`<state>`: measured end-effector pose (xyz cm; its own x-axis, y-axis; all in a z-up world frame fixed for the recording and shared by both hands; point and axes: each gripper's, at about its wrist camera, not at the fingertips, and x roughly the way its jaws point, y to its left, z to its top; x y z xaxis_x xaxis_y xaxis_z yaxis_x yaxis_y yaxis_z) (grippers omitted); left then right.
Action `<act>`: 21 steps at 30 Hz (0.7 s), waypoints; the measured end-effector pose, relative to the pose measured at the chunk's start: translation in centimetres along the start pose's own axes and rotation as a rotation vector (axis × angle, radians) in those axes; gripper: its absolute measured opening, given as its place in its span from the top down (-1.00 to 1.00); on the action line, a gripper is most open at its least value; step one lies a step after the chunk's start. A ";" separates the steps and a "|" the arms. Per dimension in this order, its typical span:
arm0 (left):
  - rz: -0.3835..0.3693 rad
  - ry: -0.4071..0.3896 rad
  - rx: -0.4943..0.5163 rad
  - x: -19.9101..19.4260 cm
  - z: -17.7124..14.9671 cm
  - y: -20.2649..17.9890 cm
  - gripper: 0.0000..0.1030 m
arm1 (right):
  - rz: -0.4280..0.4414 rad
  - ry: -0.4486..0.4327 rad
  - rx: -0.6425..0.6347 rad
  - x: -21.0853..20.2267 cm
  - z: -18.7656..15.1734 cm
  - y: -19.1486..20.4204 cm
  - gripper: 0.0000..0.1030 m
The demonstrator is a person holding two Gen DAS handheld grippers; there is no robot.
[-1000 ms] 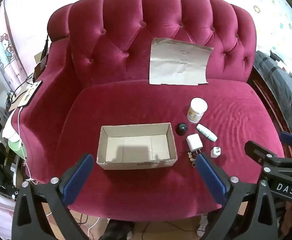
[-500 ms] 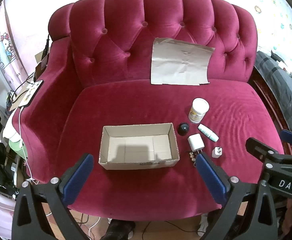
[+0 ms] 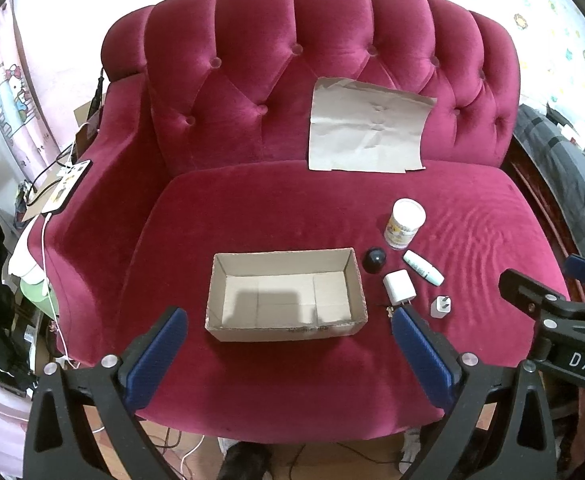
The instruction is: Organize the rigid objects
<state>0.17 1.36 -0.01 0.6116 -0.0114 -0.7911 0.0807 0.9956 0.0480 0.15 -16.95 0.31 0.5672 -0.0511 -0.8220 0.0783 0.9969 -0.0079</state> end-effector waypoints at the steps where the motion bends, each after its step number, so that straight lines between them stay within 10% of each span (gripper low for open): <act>1: -0.001 0.000 0.000 0.0 0.0 0.0 -1.00 | -0.002 -0.001 -0.001 0.0 -0.1 0.0 -1.00; 21: 0.003 0.006 -0.015 1.2 0.5 0.8 -1.00 | 0.000 -0.003 -0.006 1.2 0.4 0.1 -1.00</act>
<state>1.34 2.08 -0.58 0.6073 -0.0080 -0.7944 0.0672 0.9969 0.0413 1.17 -16.97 -0.44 0.5699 -0.0510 -0.8201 0.0734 0.9972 -0.0110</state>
